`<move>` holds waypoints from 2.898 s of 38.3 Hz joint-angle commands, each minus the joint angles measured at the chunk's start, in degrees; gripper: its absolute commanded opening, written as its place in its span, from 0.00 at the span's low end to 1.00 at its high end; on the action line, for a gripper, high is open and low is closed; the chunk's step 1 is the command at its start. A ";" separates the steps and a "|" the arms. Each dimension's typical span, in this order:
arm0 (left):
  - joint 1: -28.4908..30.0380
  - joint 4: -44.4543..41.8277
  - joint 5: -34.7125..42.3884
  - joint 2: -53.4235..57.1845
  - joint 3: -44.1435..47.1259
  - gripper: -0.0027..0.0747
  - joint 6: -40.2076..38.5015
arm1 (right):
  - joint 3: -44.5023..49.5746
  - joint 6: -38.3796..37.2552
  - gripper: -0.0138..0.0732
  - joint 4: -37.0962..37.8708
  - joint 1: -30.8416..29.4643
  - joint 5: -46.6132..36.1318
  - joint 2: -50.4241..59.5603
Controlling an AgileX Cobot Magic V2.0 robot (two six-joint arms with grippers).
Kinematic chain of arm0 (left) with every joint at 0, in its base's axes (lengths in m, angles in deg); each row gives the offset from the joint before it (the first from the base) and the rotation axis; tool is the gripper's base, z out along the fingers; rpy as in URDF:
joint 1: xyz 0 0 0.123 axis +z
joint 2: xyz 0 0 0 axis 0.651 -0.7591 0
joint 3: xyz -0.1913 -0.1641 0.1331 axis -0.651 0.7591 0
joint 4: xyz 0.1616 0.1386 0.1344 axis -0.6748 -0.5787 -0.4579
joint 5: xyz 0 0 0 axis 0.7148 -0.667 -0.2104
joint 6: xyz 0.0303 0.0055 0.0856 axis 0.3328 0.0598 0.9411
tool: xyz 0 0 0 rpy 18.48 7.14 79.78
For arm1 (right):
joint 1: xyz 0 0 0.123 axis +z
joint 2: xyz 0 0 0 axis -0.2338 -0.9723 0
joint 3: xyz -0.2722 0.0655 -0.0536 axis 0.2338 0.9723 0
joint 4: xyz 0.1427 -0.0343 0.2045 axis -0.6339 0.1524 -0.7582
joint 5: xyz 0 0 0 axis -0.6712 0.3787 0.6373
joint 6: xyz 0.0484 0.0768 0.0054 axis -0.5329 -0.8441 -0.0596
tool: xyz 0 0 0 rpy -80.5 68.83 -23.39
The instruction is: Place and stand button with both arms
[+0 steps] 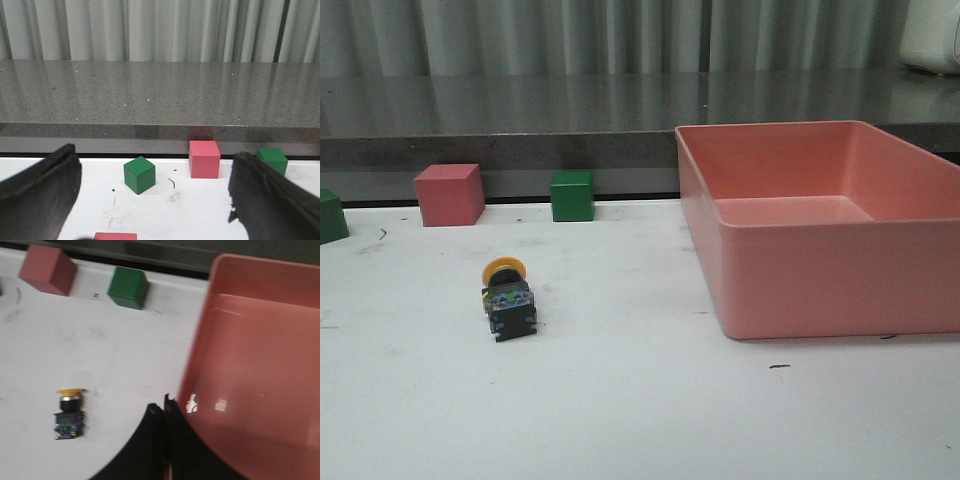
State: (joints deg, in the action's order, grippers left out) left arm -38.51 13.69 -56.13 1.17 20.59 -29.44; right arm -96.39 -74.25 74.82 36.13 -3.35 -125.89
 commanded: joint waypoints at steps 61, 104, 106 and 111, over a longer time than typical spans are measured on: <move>-0.02 0.42 4.90 -0.77 -2.04 0.76 0.04 | 102.44 4.05 0.09 9.64 -15.87 -64.32 95.85; -10.99 8.37 -5.78 -28.07 -15.65 0.76 0.04 | 102.44 4.05 0.09 9.64 -15.87 -64.50 95.82; -13.91 8.37 -5.64 -31.41 -17.19 0.76 0.04 | 102.44 4.05 0.09 9.64 -15.87 -64.50 95.82; -21.56 8.37 -5.48 -39.43 -21.34 0.76 0.04 | 102.44 4.05 0.09 9.64 -15.87 -64.50 95.82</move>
State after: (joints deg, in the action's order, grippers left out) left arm -55.93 21.39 -65.55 -34.24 3.61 -29.44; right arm 7.59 -70.77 83.46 20.62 -62.73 -29.68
